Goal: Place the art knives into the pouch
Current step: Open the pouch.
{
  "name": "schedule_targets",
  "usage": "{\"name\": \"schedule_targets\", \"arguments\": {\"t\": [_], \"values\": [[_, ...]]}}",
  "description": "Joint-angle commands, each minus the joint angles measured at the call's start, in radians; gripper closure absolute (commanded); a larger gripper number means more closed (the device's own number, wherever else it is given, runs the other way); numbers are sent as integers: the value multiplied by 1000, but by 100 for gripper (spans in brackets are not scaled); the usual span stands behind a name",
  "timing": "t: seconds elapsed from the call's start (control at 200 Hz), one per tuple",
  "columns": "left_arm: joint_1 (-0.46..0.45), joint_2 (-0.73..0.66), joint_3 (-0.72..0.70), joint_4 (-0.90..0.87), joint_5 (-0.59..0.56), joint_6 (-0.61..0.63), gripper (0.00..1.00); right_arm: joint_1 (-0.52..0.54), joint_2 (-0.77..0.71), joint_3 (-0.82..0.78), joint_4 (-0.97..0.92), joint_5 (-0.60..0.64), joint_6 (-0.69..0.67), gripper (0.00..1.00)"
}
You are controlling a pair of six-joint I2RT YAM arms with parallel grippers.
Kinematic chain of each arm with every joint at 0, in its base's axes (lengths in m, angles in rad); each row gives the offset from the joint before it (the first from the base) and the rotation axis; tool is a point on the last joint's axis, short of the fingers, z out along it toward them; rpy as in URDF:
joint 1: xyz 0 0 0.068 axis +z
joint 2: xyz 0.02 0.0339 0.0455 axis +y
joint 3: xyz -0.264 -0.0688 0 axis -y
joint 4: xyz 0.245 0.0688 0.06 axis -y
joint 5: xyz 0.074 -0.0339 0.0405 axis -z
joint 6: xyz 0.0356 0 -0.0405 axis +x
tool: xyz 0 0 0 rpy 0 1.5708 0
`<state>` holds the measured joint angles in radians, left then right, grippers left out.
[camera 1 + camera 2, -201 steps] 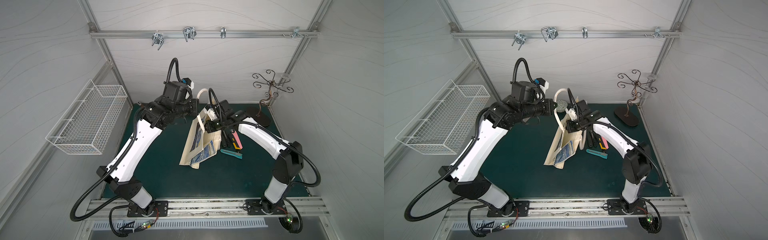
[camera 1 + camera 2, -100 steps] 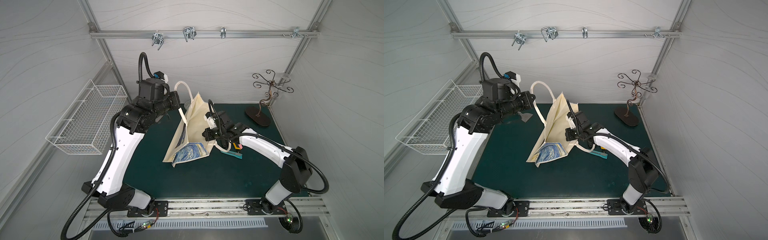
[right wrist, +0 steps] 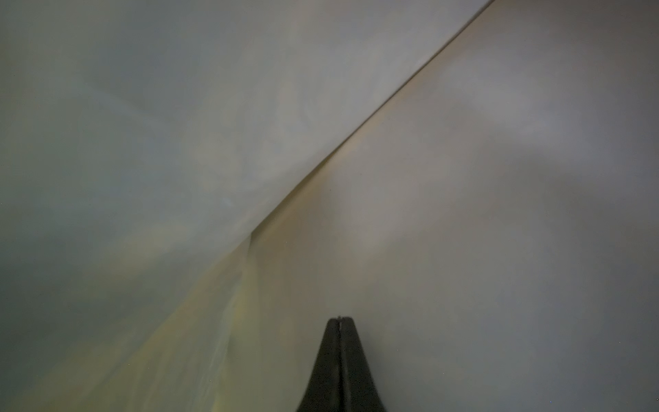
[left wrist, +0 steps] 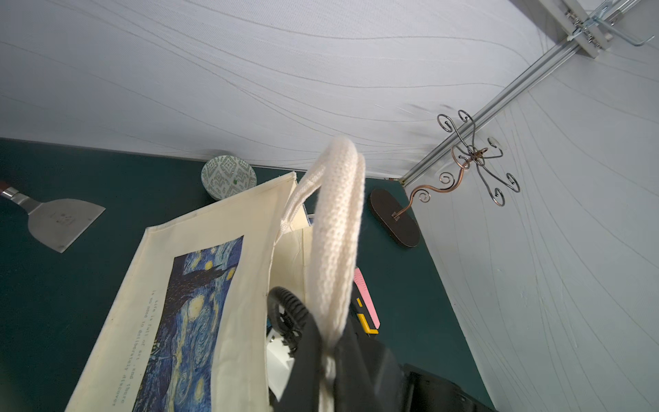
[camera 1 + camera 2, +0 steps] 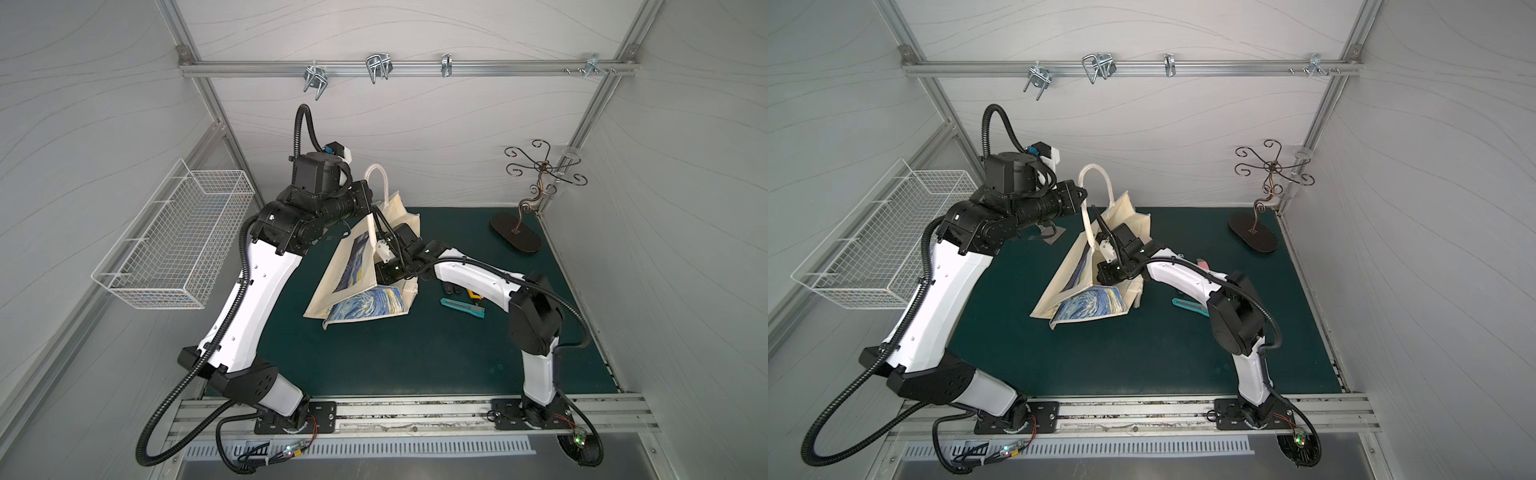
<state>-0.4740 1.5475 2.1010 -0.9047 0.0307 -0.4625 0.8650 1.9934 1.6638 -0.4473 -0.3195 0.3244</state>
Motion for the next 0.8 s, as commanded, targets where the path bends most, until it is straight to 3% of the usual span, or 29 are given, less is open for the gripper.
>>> {"name": "schedule_targets", "arguments": {"t": [0.0,0.1,0.22,0.49,0.65,0.79], "values": [[-5,50,178,99,82,-48,100,15,32,0,10,-79,30,100],[-23,108,263,79,119,-74,100,26,36,-29,95,-116,46,100],[-40,114,250,130,162,-121,100,26,51,-32,223,-224,91,100],[-44,84,230,213,217,-179,100,28,201,71,211,-313,108,100],[-39,50,265,216,229,-179,100,-5,329,104,108,-293,70,100],[26,23,333,169,253,-183,100,-102,262,-40,105,-228,46,100]]}}
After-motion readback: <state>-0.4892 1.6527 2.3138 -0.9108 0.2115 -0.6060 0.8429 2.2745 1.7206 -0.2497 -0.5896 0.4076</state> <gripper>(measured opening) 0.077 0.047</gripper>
